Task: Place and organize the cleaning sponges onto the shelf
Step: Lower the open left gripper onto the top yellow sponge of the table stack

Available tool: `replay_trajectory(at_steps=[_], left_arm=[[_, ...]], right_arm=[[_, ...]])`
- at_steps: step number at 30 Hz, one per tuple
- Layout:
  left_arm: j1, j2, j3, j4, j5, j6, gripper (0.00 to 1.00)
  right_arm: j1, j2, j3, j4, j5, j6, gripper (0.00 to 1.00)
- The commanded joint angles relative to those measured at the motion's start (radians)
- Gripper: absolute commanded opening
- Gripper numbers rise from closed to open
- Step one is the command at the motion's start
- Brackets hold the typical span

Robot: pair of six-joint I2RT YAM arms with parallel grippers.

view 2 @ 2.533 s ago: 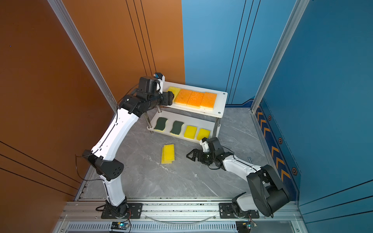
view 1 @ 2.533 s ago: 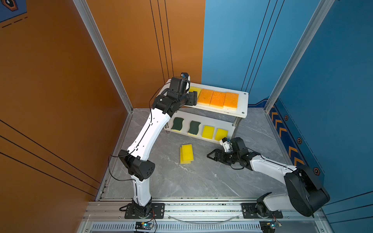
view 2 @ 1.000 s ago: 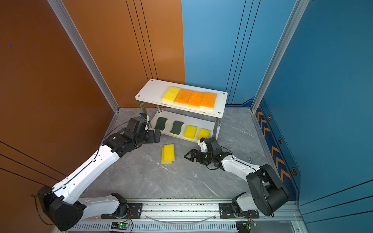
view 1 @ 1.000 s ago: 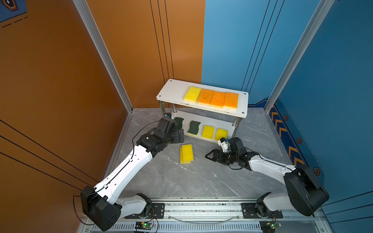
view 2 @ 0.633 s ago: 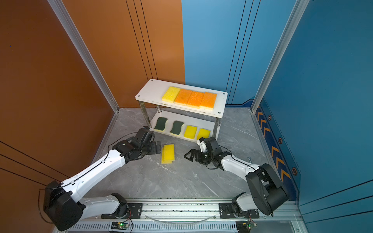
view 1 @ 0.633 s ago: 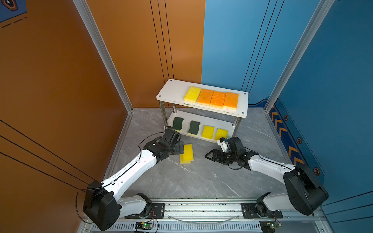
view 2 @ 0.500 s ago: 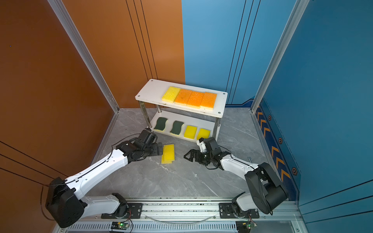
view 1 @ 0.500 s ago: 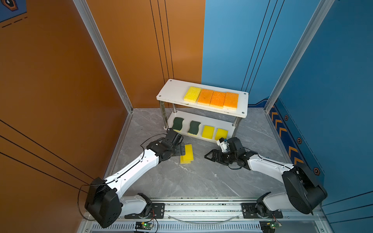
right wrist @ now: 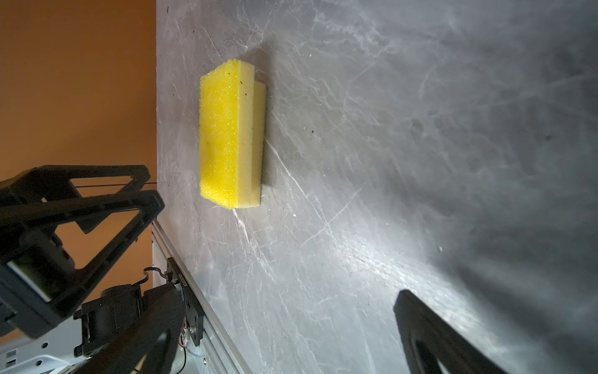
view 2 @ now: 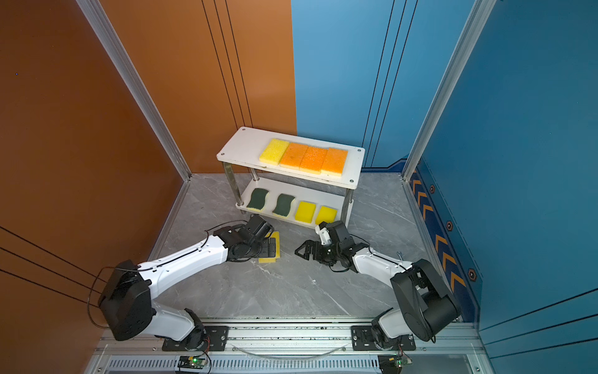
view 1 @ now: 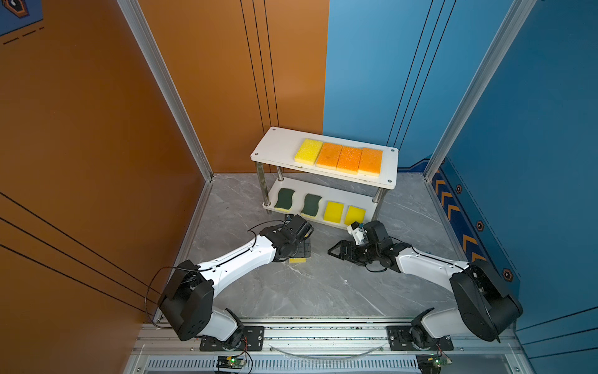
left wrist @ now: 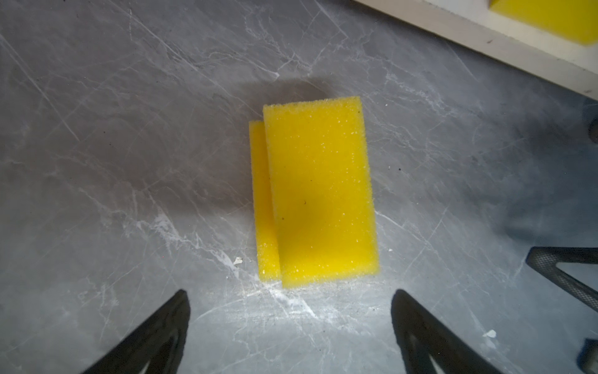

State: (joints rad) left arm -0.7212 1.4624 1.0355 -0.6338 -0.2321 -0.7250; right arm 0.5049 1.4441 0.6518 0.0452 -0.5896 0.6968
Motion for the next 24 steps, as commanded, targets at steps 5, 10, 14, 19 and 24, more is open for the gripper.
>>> replay_trajectory(at_steps=[5,10,14,19,24], left_arm=[[-0.010,0.046,0.033,0.000,-0.042,-0.062,0.98],[-0.034,0.070,0.039,-0.001,-0.034,-0.078,0.97],[-0.051,0.085,0.048,0.000,-0.016,-0.092,0.98],[-0.066,0.111,0.063,0.000,-0.017,-0.097,0.97],[-0.072,0.149,0.075,0.000,-0.013,-0.105,0.97]], right_arm=[[-0.002,0.023,0.023,0.012,0.011,0.006,1.00],[-0.002,0.032,0.022,0.020,0.008,0.007,1.00],[-0.004,0.036,0.022,0.027,0.004,0.010,1.00],[-0.003,0.038,0.019,0.030,0.001,0.011,1.00],[-0.006,0.030,0.016,0.035,-0.001,0.010,1.00]])
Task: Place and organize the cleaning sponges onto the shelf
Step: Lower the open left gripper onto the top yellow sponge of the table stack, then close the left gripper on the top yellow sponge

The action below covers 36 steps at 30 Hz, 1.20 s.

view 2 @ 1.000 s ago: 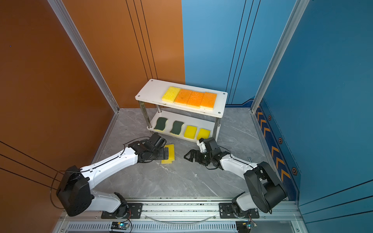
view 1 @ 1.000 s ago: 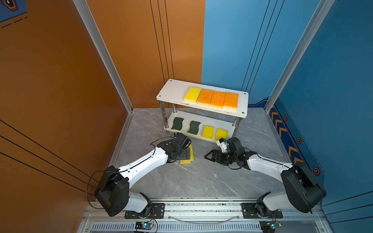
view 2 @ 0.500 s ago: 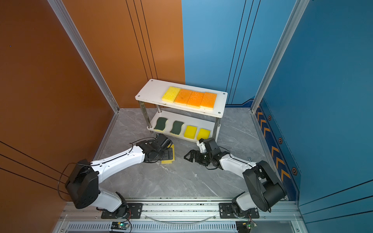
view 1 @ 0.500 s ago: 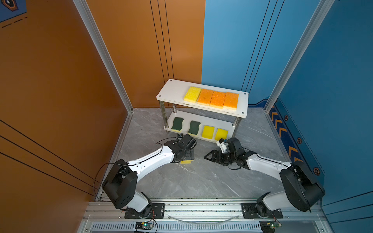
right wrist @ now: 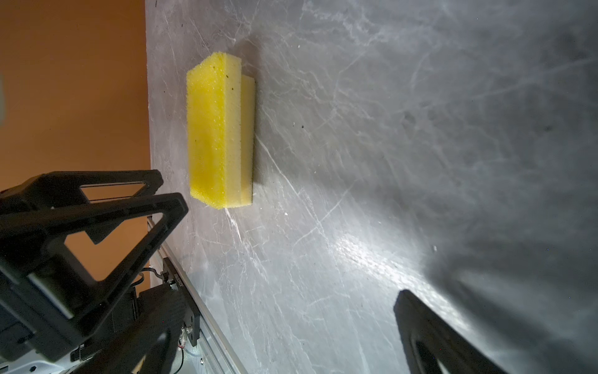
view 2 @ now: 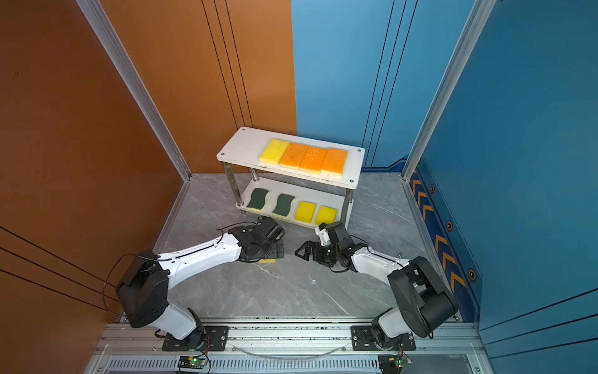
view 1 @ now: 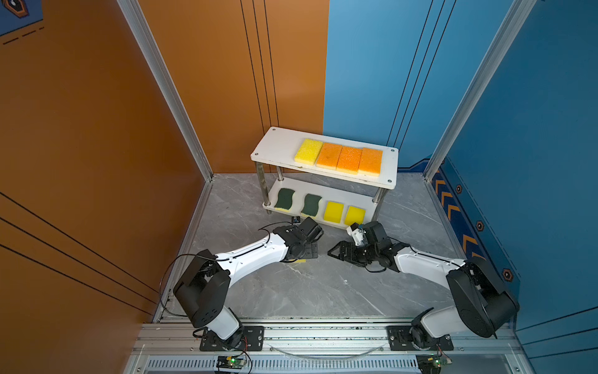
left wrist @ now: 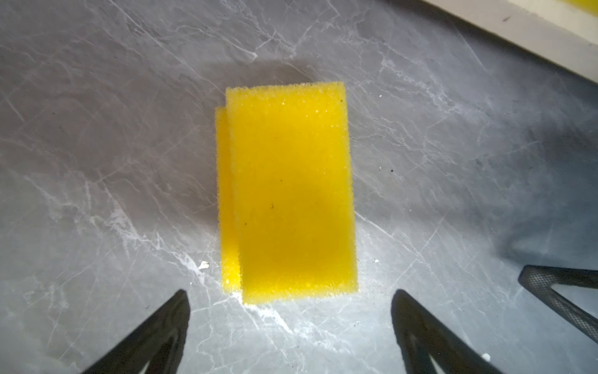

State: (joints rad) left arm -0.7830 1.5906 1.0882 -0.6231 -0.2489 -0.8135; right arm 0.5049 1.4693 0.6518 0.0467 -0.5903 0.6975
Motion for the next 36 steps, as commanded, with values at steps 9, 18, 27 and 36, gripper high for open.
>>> replay_trajectory(at_steps=[9,18,27,36], left_arm=[[-0.013,0.069,0.037,-0.010,0.007,-0.019,0.98],[-0.014,0.112,0.046,-0.010,0.012,-0.023,0.91],[-0.016,0.152,0.063,-0.010,0.018,-0.016,0.80],[-0.015,0.167,0.067,-0.010,0.020,-0.009,0.76]], right_arm=[[-0.015,-0.009,0.000,0.038,-0.005,0.010,1.00],[-0.021,-0.010,-0.009,0.047,-0.008,0.010,1.00],[-0.024,-0.018,-0.016,0.047,-0.009,0.012,1.00],[-0.026,-0.015,-0.018,0.049,-0.009,0.012,1.00]])
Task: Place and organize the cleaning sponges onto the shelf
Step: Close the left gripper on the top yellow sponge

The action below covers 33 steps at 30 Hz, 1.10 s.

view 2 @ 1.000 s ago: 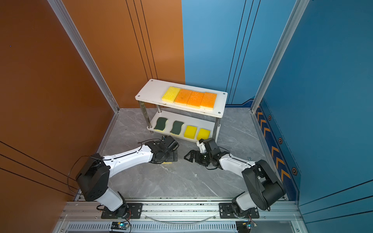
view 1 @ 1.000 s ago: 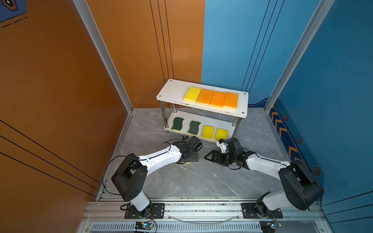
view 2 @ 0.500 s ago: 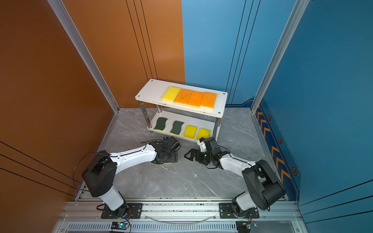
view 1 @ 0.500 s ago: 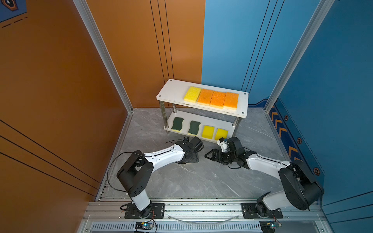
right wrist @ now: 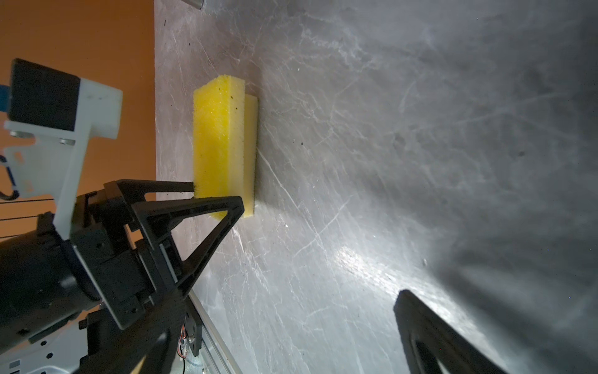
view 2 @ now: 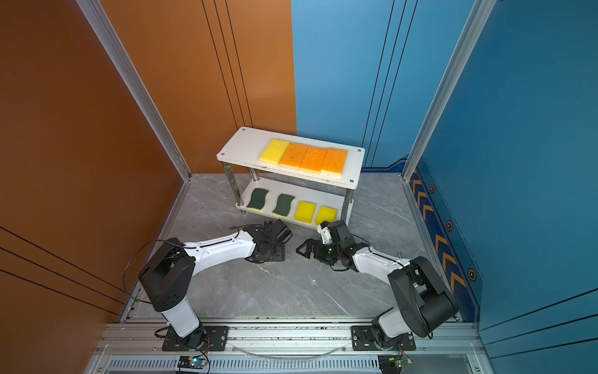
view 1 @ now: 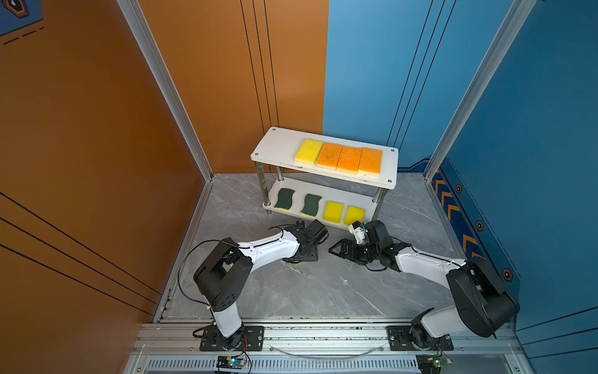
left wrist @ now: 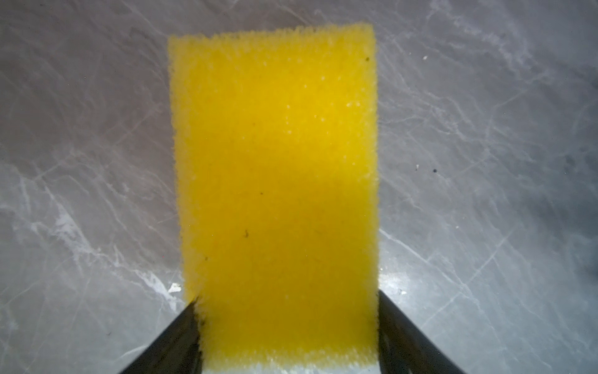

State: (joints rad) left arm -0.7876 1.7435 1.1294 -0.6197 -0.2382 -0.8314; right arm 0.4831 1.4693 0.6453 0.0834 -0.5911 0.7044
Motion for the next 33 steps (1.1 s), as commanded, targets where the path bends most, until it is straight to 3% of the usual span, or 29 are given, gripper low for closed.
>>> replay_trajectory(at_steps=[1,16,33], left_arm=[[-0.012,0.012,0.027,-0.014,0.010,0.010,0.76],[-0.012,-0.022,0.024,-0.014,-0.007,0.033,0.63],[-0.012,-0.071,0.030,-0.015,0.002,0.071,0.61]], right_arm=[[-0.005,-0.014,-0.011,0.013,-0.008,0.006,1.00],[-0.005,-0.003,-0.013,0.024,-0.011,0.011,1.00],[-0.005,0.005,-0.011,0.027,-0.011,0.014,1.00]])
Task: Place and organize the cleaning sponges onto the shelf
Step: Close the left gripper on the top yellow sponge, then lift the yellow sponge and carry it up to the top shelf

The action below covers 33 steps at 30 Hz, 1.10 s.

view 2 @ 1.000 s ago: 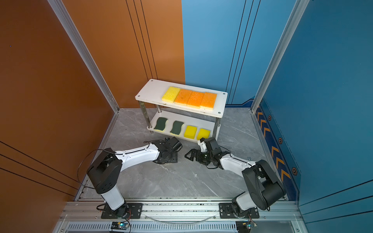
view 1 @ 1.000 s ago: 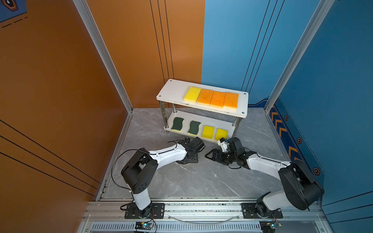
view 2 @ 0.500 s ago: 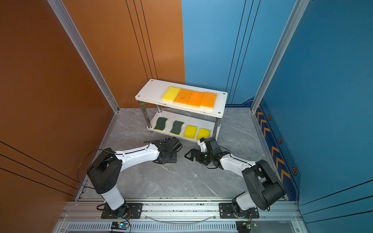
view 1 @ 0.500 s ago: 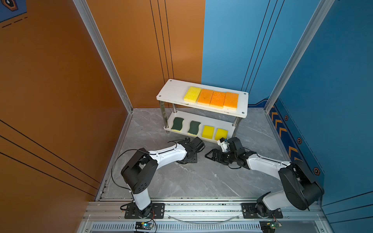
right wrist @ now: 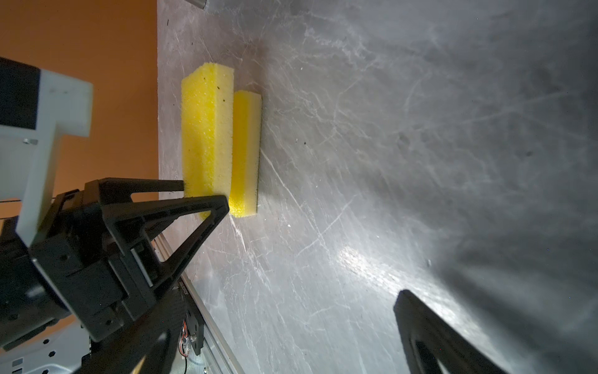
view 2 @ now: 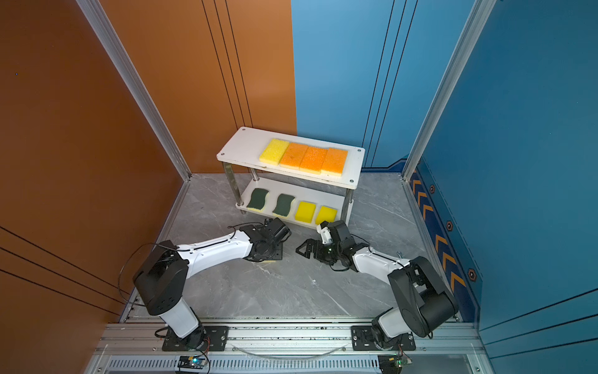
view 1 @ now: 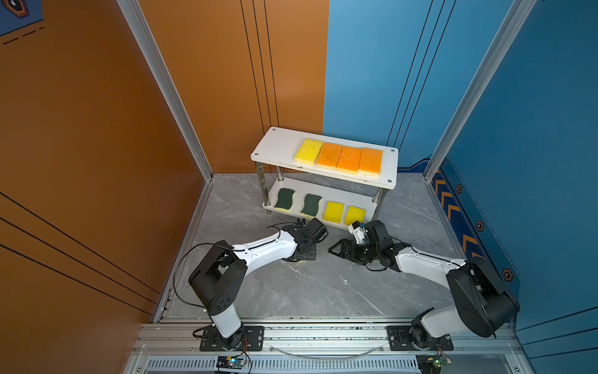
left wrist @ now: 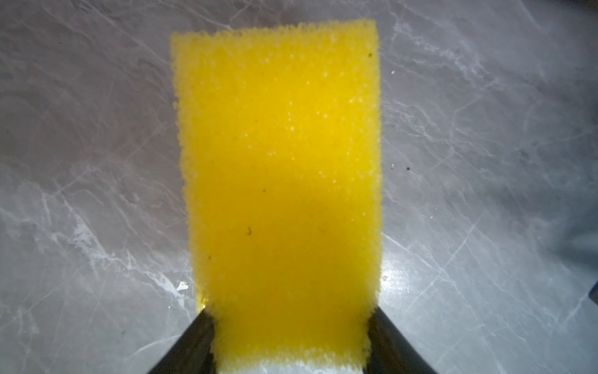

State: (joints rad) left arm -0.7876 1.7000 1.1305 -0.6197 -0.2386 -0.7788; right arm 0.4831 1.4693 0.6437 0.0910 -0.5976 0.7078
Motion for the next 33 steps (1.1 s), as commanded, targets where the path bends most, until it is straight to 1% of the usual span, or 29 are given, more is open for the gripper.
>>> replay_trajectory(at_steps=[1,17,22,28,33], left_arm=[[-0.012,-0.029,0.030,-0.015,0.003,0.019,0.61],[-0.010,-0.116,0.053,-0.080,-0.041,0.064,0.60],[-0.012,-0.166,0.065,-0.103,-0.090,0.108,0.61],[-0.009,-0.229,0.108,-0.152,-0.121,0.181,0.61],[0.000,-0.301,0.137,-0.162,-0.121,0.224,0.62]], right_arm=[[-0.005,0.005,-0.009,0.019,-0.006,0.011,1.00],[-0.003,0.027,-0.004,0.038,-0.014,0.020,1.00],[-0.002,0.036,-0.002,0.048,-0.020,0.024,1.00],[-0.001,0.046,-0.002,0.058,-0.025,0.027,1.00],[-0.001,0.048,-0.001,0.059,-0.025,0.029,1.00]])
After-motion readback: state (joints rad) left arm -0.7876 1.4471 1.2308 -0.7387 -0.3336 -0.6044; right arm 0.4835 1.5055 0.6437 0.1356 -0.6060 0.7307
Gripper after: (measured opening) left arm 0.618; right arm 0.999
